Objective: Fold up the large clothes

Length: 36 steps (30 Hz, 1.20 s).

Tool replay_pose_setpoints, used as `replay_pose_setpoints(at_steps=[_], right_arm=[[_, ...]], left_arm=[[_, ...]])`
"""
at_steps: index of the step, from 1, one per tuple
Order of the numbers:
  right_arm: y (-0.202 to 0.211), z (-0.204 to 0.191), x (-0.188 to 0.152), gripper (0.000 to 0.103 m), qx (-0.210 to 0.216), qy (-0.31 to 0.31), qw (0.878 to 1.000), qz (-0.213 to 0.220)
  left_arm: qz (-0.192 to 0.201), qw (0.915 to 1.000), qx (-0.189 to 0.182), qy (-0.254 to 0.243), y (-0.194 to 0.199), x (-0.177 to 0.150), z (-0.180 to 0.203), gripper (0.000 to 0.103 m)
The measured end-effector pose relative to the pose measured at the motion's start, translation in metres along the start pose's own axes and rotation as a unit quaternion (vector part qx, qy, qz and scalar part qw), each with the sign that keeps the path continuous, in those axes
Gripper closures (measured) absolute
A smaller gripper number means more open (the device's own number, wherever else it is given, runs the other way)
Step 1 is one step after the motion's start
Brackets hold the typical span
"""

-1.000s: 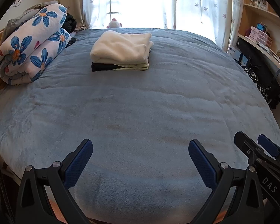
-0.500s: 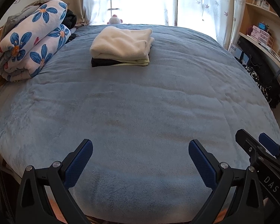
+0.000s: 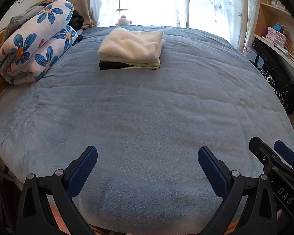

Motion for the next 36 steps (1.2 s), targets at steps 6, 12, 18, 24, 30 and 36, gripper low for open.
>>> replay_pose_setpoints(at_steps=[6, 12, 18, 24, 30, 36], right_arm=[[0.0, -0.0005, -0.0004, 0.02, 0.0, 0.0, 1.0, -0.001], [0.0, 0.0002, 0.0002, 0.02, 0.0, 0.0, 1.0, -0.001], [0.0, 0.0004, 0.0002, 0.02, 0.0, 0.001, 1.0, -0.002], [0.0001, -0.0001, -0.0001, 0.02, 0.0, 0.0, 1.0, -0.002], [0.0001, 0.0013, 0.0, 0.02, -0.001, 0.001, 1.0, -0.003], [0.0002, 0.0023, 0.0003, 0.02, -0.001, 0.001, 1.0, -0.003]], left_arm=[[0.0, 1.0, 0.003, 0.0, 0.0003, -0.0001, 0.0008, 0.001], [0.002, 1.0, 0.004, 0.0, 0.0007, 0.0002, -0.0001, 0.001], [0.0, 1.0, 0.005, 0.0, 0.0006, -0.0002, 0.0, 0.001], [-0.002, 1.0, 0.006, 0.0, 0.0014, -0.0001, 0.002, 0.001], [-0.002, 1.0, 0.008, -0.001, 0.0014, -0.0007, 0.0025, 0.001], [-0.003, 1.0, 0.007, -0.001, 0.0012, -0.001, 0.0028, 0.001]])
Point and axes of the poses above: each gripper's, at about its wrist camera, not at the fingertips, and y roughly against the way its jaws point, z to its right, x to its top, the point moved 3 cm from there along -y, roughly the way its jaws point, and after that the axes turned 12 degrees about -y, right-handed, at the moved point
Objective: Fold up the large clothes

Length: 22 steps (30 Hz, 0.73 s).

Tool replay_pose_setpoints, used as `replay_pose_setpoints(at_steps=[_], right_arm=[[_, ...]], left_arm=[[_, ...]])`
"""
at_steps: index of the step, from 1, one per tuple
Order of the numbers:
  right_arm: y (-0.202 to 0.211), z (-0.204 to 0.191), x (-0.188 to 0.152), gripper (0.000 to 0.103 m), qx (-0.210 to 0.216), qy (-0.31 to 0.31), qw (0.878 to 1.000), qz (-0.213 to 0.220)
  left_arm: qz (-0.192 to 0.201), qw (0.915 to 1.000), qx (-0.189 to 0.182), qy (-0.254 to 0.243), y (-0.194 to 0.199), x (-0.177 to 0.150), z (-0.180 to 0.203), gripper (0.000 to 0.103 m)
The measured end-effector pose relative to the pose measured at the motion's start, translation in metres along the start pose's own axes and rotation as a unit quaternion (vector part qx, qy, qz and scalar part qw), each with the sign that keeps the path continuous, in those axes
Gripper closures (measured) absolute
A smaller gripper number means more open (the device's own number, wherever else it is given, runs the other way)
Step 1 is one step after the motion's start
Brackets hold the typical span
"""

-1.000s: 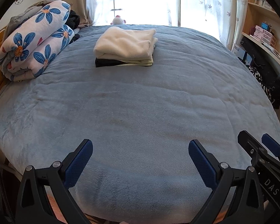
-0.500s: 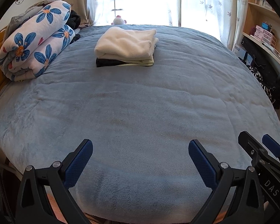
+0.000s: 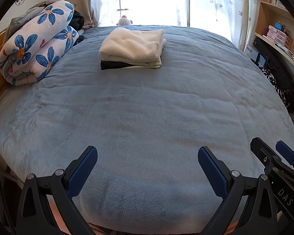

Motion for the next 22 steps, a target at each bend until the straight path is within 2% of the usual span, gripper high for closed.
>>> replay_pose_setpoints(at_steps=[22], right_arm=[[0.0007, 0.0027, -0.0006, 0.02, 0.0, 0.001, 1.0, 0.0]], left_arm=[[-0.007, 1.0, -0.004, 0.0, -0.0026, -0.0029, -0.0043, 0.001]])
Point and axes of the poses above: each gripper's, at about its wrist camera, not at the fingertips, and y roughly against the way its jaws point, z to its right, x to its top, the point moved 3 cm from there along -y, roughly the way its jaws point, and after that the axes turned 12 degrees about -y, right-handed, at the moved point
